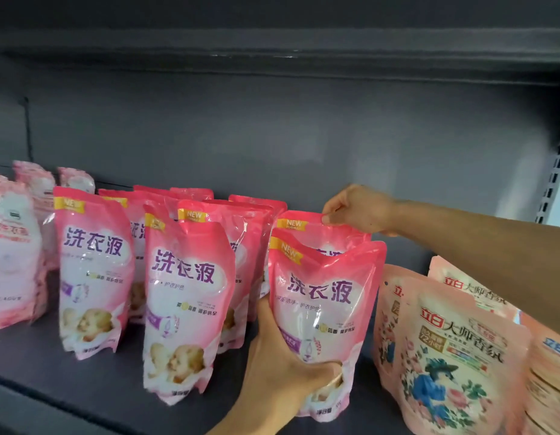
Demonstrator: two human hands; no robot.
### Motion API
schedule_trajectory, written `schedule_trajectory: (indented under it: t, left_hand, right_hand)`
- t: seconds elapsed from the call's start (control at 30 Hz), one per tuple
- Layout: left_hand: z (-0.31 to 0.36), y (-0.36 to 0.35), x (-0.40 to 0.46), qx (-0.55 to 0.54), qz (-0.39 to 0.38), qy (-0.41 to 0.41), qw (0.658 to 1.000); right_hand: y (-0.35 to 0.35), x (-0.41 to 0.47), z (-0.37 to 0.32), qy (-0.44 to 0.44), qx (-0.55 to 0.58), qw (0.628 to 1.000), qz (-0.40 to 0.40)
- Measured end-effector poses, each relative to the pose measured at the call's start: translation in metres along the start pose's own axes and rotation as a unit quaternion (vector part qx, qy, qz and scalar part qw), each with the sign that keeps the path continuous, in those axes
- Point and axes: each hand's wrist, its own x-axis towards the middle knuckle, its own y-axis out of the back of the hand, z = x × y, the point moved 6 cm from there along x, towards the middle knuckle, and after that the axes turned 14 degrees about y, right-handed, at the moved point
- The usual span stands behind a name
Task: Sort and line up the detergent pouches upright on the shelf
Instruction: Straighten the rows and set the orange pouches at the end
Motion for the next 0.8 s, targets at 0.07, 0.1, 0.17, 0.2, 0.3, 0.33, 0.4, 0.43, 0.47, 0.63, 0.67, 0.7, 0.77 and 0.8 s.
schedule_trajectory:
  t: [0.07,0.1,0.17,0.2,0.3,0.33,0.4,0.43,0.47,0.63,0.67,0.7,0.77,0.8]
  left_hand:
    - [0.002,0.005,-0.007,0.005,0.009,-0.001,1.0]
    - [0.004,0.008,-0.011,0.007,0.012,-0.001,1.0]
    - [0.005,0.012,-0.016,0.018,0.015,-0.004,1.0]
    - [0.005,0.014,-0.018,0.021,0.015,-0.005,1.0]
    - [0.002,0.019,-0.021,0.018,0.007,-0.011,1.0]
    - [0.002,0.021,-0.021,0.023,0.004,-0.012,1.0]
    - [0.0,0.024,-0.021,0.032,0.0,-0.015,0.999]
    - [0.0,0.026,-0.021,0.033,-0.004,-0.018,0.999]
    - [0.001,0.027,-0.021,0.037,-0.004,-0.019,0.999]
    - [0.0,0.027,-0.017,0.029,-0.019,-0.026,0.999]
    - [-0.002,0.026,-0.016,0.028,-0.019,-0.025,0.999]
    - [-0.003,0.026,-0.015,0.031,-0.019,-0.023,0.999]
    - [-0.005,0.026,-0.015,0.044,-0.018,-0.019,0.999]
    - [-0.004,0.026,-0.016,0.047,-0.015,-0.017,0.999]
  right_hand:
    - [-0.002,-0.003,-0.008,0.002,0.011,1.0,-0.001]
    - [-0.002,-0.005,-0.012,0.001,0.012,1.0,-0.002]
    - [-0.002,-0.008,-0.019,-0.003,0.013,1.0,-0.002]
    - [-0.001,-0.009,-0.021,-0.007,0.012,1.0,0.0]
    - [0.001,-0.014,-0.023,-0.029,0.01,0.999,0.011]
    - [0.001,-0.016,-0.024,-0.036,0.008,0.999,0.011]
    - [-0.002,-0.019,-0.024,-0.047,0.0,0.999,0.007]
    - [-0.003,-0.021,-0.024,-0.052,-0.003,0.999,0.01]
    - [-0.003,-0.023,-0.023,-0.058,0.0,0.998,0.015]
    - [-0.006,-0.032,-0.023,-0.072,0.049,0.995,0.04]
    - [-0.006,-0.033,-0.024,-0.071,0.053,0.995,0.036]
    - [-0.006,-0.033,-0.026,-0.07,0.054,0.996,0.03]
    - [-0.006,-0.034,-0.029,-0.068,0.051,0.996,0.021]
    - [-0.005,-0.034,-0.031,-0.066,0.05,0.996,0.018]
